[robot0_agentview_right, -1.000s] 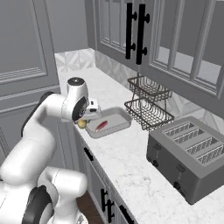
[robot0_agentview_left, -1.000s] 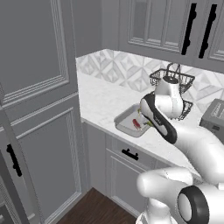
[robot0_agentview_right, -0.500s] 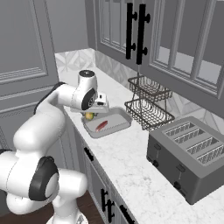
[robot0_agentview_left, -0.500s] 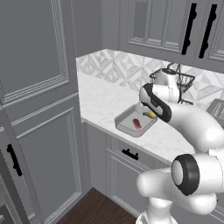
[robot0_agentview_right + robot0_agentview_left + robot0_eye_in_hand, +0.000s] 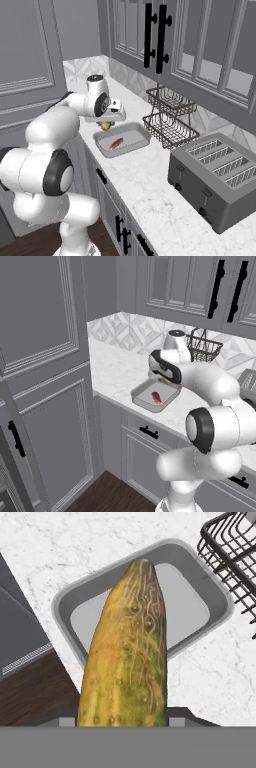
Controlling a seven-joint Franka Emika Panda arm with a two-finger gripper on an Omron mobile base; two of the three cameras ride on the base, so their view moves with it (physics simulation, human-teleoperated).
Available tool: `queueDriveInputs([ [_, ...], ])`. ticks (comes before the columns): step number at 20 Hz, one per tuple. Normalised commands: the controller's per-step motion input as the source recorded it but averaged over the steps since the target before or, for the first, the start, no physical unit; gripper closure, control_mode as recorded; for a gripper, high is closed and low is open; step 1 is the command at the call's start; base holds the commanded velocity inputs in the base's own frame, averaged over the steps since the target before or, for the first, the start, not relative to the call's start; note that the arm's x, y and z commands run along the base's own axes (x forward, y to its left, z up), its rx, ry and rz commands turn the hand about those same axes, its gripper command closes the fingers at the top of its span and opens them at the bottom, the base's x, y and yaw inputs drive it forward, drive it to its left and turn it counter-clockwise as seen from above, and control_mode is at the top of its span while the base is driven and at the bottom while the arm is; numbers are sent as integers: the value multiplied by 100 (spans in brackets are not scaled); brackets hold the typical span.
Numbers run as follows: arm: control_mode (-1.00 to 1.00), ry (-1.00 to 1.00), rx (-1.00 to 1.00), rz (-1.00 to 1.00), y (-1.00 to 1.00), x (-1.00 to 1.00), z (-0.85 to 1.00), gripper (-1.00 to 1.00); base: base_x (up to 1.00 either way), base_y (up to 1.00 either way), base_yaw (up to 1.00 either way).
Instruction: Place one cucumber and one steak in each tupperware on the nearby counter, to pack two identical lunches.
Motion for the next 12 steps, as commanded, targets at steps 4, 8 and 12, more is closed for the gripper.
queueDriveInputs([
  [4, -100, 3, -13, -6, 13, 35, -20, 100, 0, 0, 0],
  [8, -100, 0, 0, 0, 4, 15, -29, 100, 0, 0, 0],
  [12, -100, 0, 0, 0, 2, 20, -76, 100, 0, 0, 0],
])
